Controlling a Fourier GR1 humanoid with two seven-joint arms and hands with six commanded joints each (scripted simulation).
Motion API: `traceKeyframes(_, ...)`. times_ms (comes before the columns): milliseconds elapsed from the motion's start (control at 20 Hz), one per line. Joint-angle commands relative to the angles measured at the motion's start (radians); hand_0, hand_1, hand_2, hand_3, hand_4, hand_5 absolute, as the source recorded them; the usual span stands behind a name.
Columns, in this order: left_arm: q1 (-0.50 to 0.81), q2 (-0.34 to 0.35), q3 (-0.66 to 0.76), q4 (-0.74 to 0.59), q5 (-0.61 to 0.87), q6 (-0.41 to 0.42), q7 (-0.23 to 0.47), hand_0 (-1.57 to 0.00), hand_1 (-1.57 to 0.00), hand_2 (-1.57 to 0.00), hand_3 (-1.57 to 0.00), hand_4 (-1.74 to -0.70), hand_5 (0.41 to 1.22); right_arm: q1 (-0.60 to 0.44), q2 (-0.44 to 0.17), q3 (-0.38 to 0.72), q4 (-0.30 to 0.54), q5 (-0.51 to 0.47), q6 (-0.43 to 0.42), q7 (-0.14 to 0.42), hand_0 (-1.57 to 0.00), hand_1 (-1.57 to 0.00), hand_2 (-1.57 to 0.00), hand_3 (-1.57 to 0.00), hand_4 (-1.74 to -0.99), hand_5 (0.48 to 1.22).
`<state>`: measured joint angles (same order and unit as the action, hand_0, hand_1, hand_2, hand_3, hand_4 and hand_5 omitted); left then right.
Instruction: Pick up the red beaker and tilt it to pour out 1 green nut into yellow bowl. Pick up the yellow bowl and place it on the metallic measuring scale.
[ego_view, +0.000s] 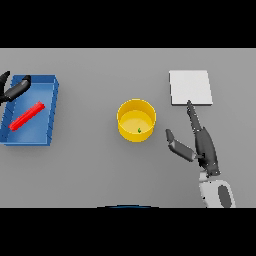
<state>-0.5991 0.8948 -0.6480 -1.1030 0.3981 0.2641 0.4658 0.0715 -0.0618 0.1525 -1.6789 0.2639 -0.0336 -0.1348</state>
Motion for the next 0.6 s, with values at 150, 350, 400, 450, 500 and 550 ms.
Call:
traceKeyframes(150, 0.020, 0.000, 0.019, -0.023, 0.002, 0.042, -0.071, -0.03, -0.03, -0.03, -0.02, -0.71, 0.679, -0.026, -0.044, 0.036, -0.004, 0.061, 0.029, 0.005, 0.00, 0.00, 0.00, 0.00, -1.132, 0.703)
traceKeyframes(350, 0.014, 0.004, 0.025, -0.044, 0.008, 0.056, -0.066, -0.01, -0.01, -0.01, -0.01, -0.72, 0.676, -0.134, -0.188, 0.102, 0.007, 0.183, 0.140, 0.043, 0.00, 0.00, 0.00, 0.00, -1.190, 0.716)
traceKeyframes(400, 0.018, -0.001, 0.025, -0.048, 0.012, 0.055, -0.076, -0.01, -0.01, -0.01, -0.01, -0.72, 0.670, -0.175, -0.212, 0.134, 0.017, 0.237, 0.159, 0.065, 0.00, 0.00, 0.00, 0.00, -1.204, 0.708)
traceKeyframes(450, 0.013, -0.007, 0.025, -0.042, 0.014, 0.052, -0.075, -0.01, -0.01, -0.01, -0.01, -0.72, 0.667, -0.217, -0.247, 0.169, 0.029, 0.292, 0.186, 0.065, 0.00, 0.00, 0.00, 0.00, -1.216, 0.704)
traceKeyframes(500, 0.008, -0.013, 0.026, -0.033, 0.016, 0.049, -0.071, -0.01, -0.01, -0.01, 0.00, -0.72, 0.664, -0.254, -0.272, 0.199, 0.043, 0.331, 0.213, 0.059, 0.00, 0.00, 0.00, 0.00, -1.220, 0.701)
traceKeyframes(550, 0.010, -0.021, 0.027, -0.018, 0.017, 0.049, -0.079, 0.00, 0.00, 0.00, 0.00, -0.72, 0.665, -0.292, -0.290, 0.238, 0.054, 0.377, 0.234, 0.045, 0.00, 0.00, 0.00, 0.00, -1.222, 0.701)
